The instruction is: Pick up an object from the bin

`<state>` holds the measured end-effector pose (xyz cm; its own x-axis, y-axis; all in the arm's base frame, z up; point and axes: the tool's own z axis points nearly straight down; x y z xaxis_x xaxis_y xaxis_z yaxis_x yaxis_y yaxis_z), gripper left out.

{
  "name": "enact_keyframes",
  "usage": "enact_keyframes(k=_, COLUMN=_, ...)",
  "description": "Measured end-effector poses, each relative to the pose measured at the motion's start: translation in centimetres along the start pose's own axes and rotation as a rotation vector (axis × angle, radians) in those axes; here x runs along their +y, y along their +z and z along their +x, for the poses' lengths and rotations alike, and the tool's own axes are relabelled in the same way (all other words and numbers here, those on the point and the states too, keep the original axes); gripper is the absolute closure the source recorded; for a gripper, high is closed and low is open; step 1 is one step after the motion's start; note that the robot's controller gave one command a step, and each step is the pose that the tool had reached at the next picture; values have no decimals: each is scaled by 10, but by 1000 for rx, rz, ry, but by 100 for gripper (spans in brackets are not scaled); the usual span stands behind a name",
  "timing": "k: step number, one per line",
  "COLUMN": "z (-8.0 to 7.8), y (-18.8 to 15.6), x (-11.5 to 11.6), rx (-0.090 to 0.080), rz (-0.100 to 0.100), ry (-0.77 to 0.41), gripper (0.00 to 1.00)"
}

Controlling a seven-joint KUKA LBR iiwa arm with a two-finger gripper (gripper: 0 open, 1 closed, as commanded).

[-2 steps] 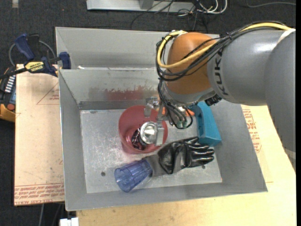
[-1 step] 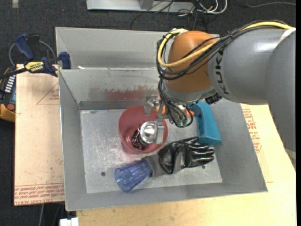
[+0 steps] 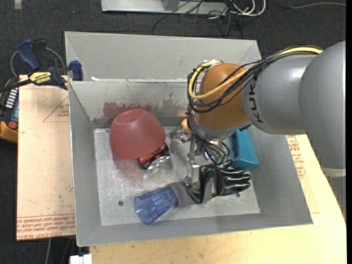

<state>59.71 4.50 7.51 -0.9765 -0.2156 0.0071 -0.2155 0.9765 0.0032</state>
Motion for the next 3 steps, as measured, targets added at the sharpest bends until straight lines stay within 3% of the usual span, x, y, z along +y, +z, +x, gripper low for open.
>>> enact_keyframes(k=1, z=7, y=-90, x=-10, rx=-17, rz=2, ry=34, gripper=0)
enact_keyframes(k=2, z=12, y=-46, x=69, rx=-5, rz=0, ry=-214, gripper=0)
enact_keyframes(k=3, z=36, y=-6, x=-30, rx=-15, rz=4, ry=-440, gripper=0)
